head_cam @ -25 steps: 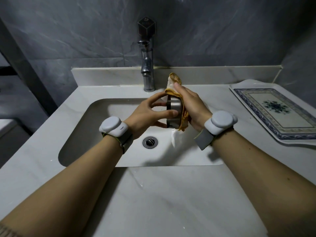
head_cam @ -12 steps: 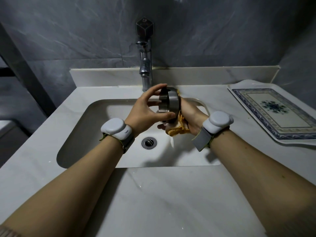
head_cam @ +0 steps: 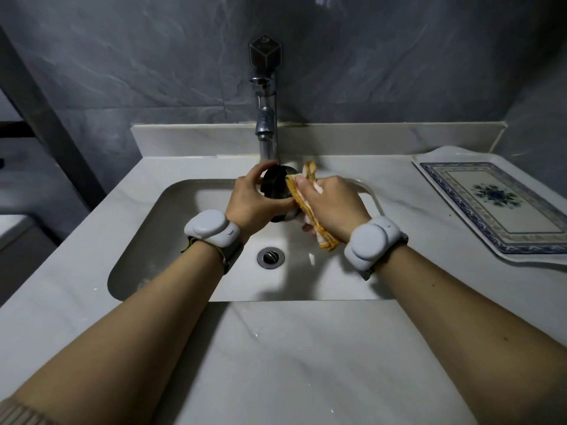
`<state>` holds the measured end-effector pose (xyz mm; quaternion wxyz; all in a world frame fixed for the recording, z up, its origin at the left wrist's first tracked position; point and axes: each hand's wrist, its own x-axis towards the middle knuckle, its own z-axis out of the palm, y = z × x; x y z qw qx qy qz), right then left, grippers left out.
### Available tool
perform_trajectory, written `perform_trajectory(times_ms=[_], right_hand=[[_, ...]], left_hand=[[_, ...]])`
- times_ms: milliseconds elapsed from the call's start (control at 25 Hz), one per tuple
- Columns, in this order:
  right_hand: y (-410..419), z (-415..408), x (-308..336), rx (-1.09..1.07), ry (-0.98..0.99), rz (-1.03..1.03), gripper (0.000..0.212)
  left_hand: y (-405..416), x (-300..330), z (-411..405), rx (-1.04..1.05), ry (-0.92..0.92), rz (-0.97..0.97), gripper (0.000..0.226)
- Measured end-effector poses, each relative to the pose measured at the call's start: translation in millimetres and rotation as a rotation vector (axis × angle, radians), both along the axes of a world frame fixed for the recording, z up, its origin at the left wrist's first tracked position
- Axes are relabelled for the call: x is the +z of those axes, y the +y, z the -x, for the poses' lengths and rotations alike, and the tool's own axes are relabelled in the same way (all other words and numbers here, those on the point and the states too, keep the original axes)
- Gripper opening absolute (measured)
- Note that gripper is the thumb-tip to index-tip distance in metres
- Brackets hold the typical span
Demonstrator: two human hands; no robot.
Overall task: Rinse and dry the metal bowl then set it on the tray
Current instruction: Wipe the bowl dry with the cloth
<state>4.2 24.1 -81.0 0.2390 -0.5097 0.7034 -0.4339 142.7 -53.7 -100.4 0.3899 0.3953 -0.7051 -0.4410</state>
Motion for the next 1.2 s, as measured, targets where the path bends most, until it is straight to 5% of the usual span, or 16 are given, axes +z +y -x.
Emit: perform_trajectory(times_ms=[200,400,600,800,1000,1200], right_hand=[[-3,1,-2,-0.096,0.38,0.13,0.047],[-5,5,-4,-0.069,0.165,0.155,0.04],[-8,14,1,0.002,-0.27,0.086,0.047],[-4,19,4,0.034,-0.706,-0.006,0.057],[-7,23,-9,0.141,-0.847,-0.136,0.072],[-11,17,-13,0.201,-0.883,-0.256,0.057]], left_hand=[[7,1,0,-0.108,0.031,-0.218,0.073],[13,4,2,-0.247,0.024,-0.263,0.074],[17,8,2,-0.354,0.091,-0.26,0.075],[22,9,3,-0.385,0.086,-0.047,0.077],[20,10,2,-0.351,-0.028,0.132,0.085],[12,5,3,-0.236,-0.141,0.297,0.086]])
